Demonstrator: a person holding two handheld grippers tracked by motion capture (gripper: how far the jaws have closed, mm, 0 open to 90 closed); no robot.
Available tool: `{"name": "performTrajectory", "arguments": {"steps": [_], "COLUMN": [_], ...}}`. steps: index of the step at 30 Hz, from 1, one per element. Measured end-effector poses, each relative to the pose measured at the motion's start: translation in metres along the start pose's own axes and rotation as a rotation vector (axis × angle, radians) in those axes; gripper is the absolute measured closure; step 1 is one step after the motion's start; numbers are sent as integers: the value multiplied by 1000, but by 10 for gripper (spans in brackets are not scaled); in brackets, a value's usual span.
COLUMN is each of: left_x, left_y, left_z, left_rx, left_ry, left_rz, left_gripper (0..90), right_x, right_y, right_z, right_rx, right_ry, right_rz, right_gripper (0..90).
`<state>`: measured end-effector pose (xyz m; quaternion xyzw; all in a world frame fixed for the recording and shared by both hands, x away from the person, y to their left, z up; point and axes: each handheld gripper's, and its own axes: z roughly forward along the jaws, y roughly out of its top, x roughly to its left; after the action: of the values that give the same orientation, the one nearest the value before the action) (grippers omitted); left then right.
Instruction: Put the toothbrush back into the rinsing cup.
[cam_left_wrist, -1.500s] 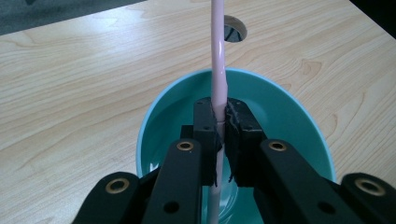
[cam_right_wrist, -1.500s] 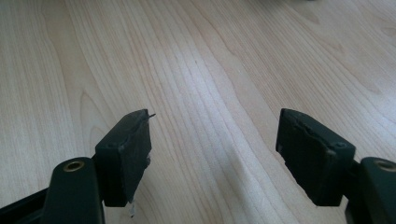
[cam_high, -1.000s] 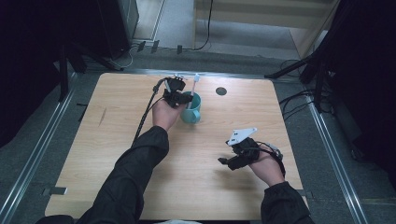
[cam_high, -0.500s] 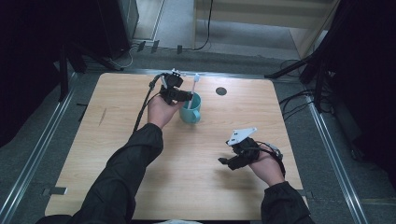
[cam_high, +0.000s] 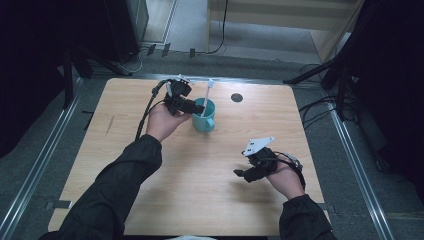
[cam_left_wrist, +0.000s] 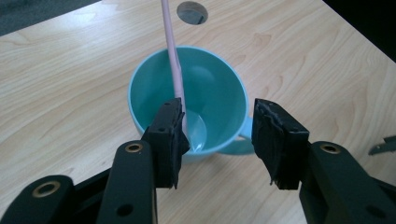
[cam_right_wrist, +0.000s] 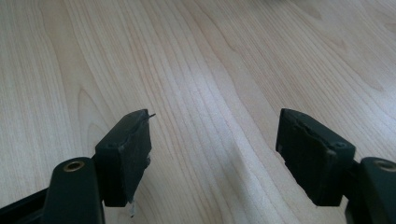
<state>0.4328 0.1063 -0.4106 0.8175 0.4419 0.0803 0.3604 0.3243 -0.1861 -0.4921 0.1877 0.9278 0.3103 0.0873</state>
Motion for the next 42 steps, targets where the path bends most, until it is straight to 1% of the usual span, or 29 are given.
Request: {"name": "performTrajectory", "arguments": {"steps": [2,4,5,6,8,9,10,12,14,16,17,18,20,21,22,23,26,28,31,34,35,36,38,39,42], "left_x": [-2,-2,-2,-2,-3,-2,-2,0,0,-1,-1,-1,0,0,1,1,1,1,2,2,2,2,2,3,6], "left_y": [-3,-7,-10,-10,-14,-19,-19,-26,-29,-37,-40,-40,-47,-54,-57,-57,-70,-73,-82,-86,-91,-91,-95,-101,-110], "left_z": [-5,-9,-14,-14,-18,-23,-23,-30,-32,-37,-39,-39,-42,-45,-46,-46,-50,-51,-52,-53,-54,-54,-54,-55,-56], "left_rx": [-8,-2,3,3,-6,-11,-11,-21,-25,-15,-11,-11,-5,-4,-2,-2,3,1,2,2,5,5,11,16,21], "left_ry": [-6,-9,-15,-15,-19,-33,-33,-72,-80,-70,-66,-66,-72,-73,-72,-72,-78,-77,-82,-84,-88,-88,-77,-71,-68], "left_rz": [-1,10,8,8,3,-5,-5,-33,-41,-22,-20,-20,-22,-18,-19,-19,-13,-11,-5,-6,1,1,5,7,8], "left_gripper": [522,510,492,489,477,471,466,463,461,457,454,452,448,447,446,445,440,438,436,435,434,434,436,437,437], "right_x": [0,0,0,0,1,1,1,1,1,2,2,2,2,2,2,2,2,2,3,3,4,4,4,4,3], "right_y": [0,0,0,0,0,0,0,0,0,0,0,0,0,0,0,0,0,0,0,0,0,0,0,-1,-1], "right_z": [0,0,0,0,1,1,1,1,1,2,2,2,2,2,2,2,2,2,2,2,1,1,2,1,2], "right_rx": [2,3,4,4,5,6,6,8,8,9,10,10,11,12,13,13,17,17,19,19,20,20,20,20,18], "right_ry": [0,-2,-2,-2,0,0,0,0,0,0,1,1,2,1,1,1,-1,-1,-3,-4,-5,-5,-5,-5,-5], "right_rz": [-1,-1,-1,-1,0,3,3,2,-4,-6,-7,-7,-11,-12,-13,-13,-12,-12,-15,-15,-16,-16,-16,-16,-17], "right_gripper": [264,264,264,264,264,264,264,264,264,264,264,264,264,264,264,264,265,264,264,264,264,264,264,264,264]}}
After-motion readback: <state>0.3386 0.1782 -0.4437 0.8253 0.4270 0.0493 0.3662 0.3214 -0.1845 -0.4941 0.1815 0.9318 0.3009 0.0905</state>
